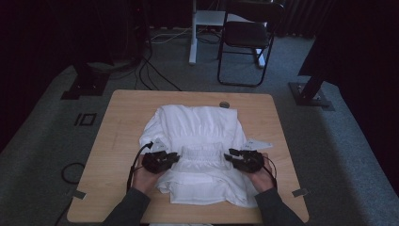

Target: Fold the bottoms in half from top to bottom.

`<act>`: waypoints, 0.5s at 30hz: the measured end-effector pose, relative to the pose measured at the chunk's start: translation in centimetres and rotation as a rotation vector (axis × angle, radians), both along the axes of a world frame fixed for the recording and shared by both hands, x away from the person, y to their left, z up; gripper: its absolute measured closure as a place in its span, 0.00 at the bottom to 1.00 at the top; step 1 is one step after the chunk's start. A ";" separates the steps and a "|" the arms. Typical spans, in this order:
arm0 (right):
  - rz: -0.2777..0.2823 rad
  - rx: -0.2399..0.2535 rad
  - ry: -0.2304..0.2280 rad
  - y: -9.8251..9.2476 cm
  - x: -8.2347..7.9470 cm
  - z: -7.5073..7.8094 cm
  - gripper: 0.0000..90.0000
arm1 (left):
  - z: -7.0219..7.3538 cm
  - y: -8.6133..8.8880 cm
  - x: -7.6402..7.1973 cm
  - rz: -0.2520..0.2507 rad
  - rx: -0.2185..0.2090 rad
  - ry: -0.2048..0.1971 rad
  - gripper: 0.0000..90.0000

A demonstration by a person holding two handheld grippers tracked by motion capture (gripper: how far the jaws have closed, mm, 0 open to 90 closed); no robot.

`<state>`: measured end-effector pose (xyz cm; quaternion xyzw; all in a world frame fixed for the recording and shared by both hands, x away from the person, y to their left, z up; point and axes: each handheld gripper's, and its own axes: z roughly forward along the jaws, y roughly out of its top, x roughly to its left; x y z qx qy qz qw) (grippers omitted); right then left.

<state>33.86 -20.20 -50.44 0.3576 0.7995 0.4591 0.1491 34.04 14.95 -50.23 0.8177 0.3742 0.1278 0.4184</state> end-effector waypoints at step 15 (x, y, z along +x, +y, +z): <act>-0.050 -0.038 0.144 2.6 6.7 -2.3 0.89 | -2.7 -2.8 3.8 0.017 0.083 0.057 0.95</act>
